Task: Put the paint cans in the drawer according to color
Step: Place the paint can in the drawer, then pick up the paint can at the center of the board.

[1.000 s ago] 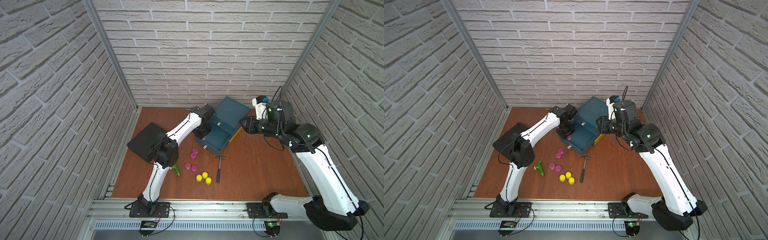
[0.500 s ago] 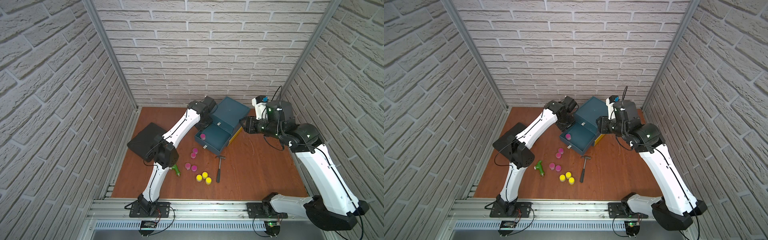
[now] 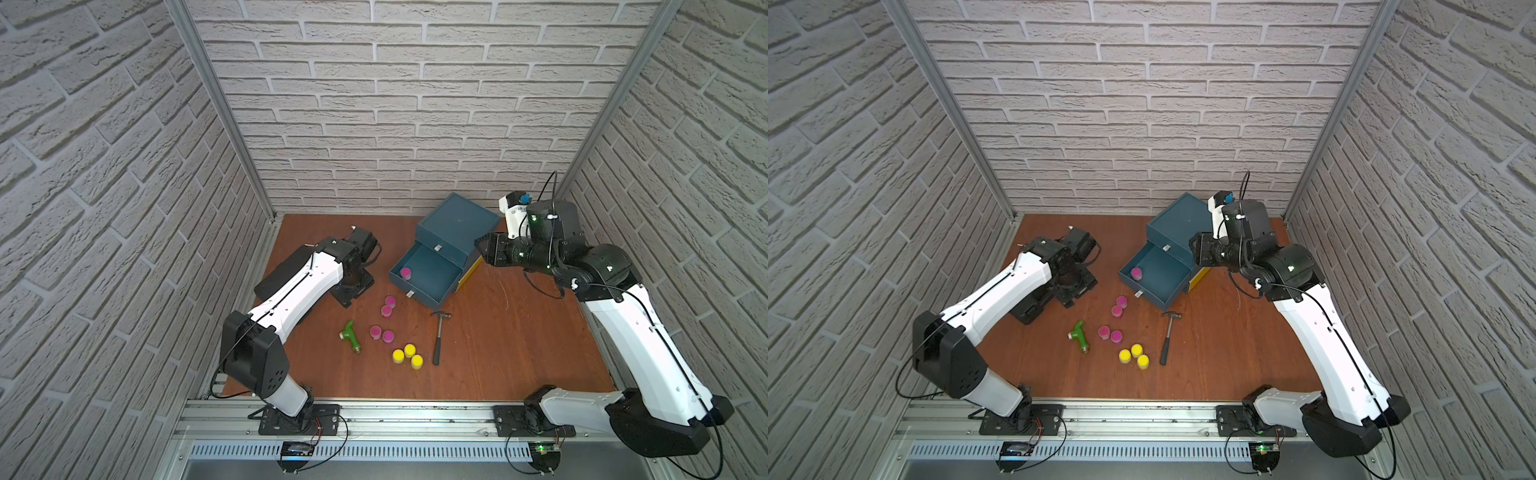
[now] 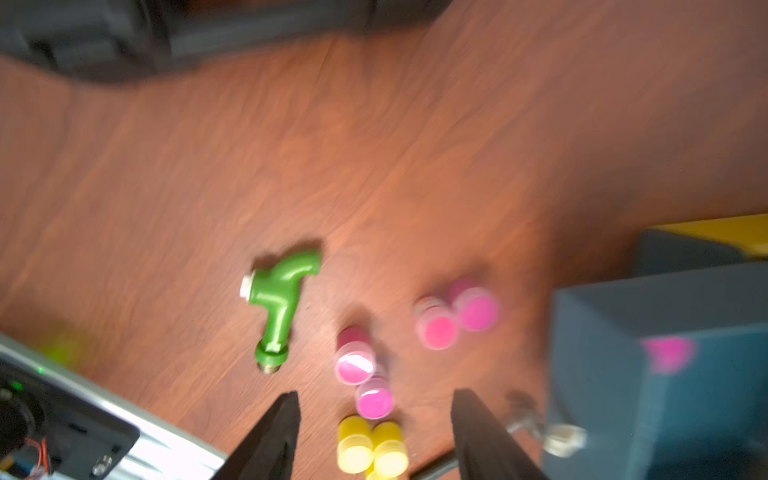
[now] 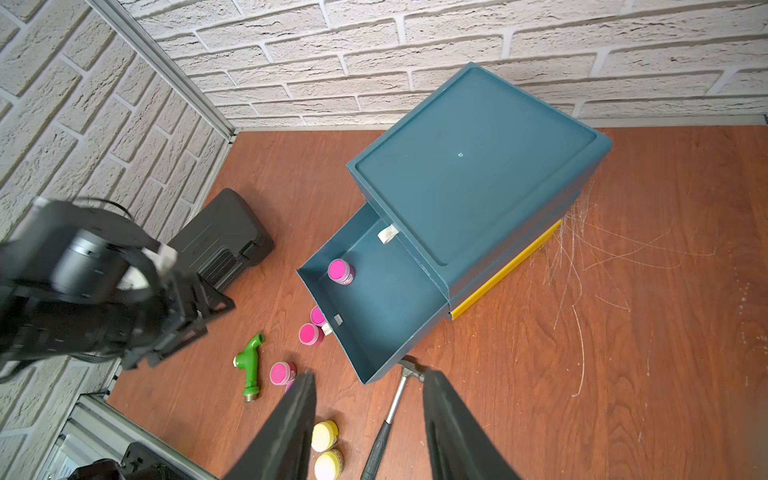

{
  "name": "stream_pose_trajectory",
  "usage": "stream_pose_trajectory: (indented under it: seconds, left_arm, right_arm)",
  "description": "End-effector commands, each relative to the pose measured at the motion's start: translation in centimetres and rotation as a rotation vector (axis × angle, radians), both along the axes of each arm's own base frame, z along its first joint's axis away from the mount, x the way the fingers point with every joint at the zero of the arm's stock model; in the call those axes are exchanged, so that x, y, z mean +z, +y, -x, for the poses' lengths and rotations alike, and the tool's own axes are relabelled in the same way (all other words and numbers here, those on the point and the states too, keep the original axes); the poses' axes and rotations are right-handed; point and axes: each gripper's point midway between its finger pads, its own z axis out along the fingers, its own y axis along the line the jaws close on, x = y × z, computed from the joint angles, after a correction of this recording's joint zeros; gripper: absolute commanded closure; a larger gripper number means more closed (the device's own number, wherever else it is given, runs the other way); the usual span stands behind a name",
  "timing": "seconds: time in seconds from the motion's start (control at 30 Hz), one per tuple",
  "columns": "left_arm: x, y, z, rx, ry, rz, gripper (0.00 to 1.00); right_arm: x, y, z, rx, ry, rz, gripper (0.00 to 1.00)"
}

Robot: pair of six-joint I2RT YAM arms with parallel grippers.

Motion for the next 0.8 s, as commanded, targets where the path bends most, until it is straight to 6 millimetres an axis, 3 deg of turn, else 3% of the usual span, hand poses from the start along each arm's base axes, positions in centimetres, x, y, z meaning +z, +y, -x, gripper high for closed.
stream_pose_trajectory:
  seconds: [0.0, 0.17, 0.27, 0.47, 0.77]
  left_arm:
    - [-3.3, -2.5, 0.0, 0.049, 0.047, 0.134, 0.33]
    - [-4.8, -3.9, -1.5, -0.011, 0.025, 0.162, 0.29]
    - [-5.6, -4.5, -1.4, -0.048, 0.059, 0.162, 0.30]
    - [-6.0, -4.0, 1.4, -0.052, 0.139, 0.128, 0.29]
    - [-7.7, -5.5, 3.8, -0.064, 0.240, 0.132, 0.25]
  right_arm:
    - [0.4, 0.6, -0.7, 0.013, -0.021, -0.026, 0.52]
    - [0.3, 0.7, -0.6, 0.019, -0.015, -0.021, 0.52]
    - [0.2, 0.6, -0.4, 0.019, -0.012, -0.017, 0.52]
    - [0.1, 0.2, -0.2, 0.012, -0.013, -0.006, 0.52]
    - [-0.2, 0.6, -0.5, 0.014, -0.006, -0.020, 0.52]
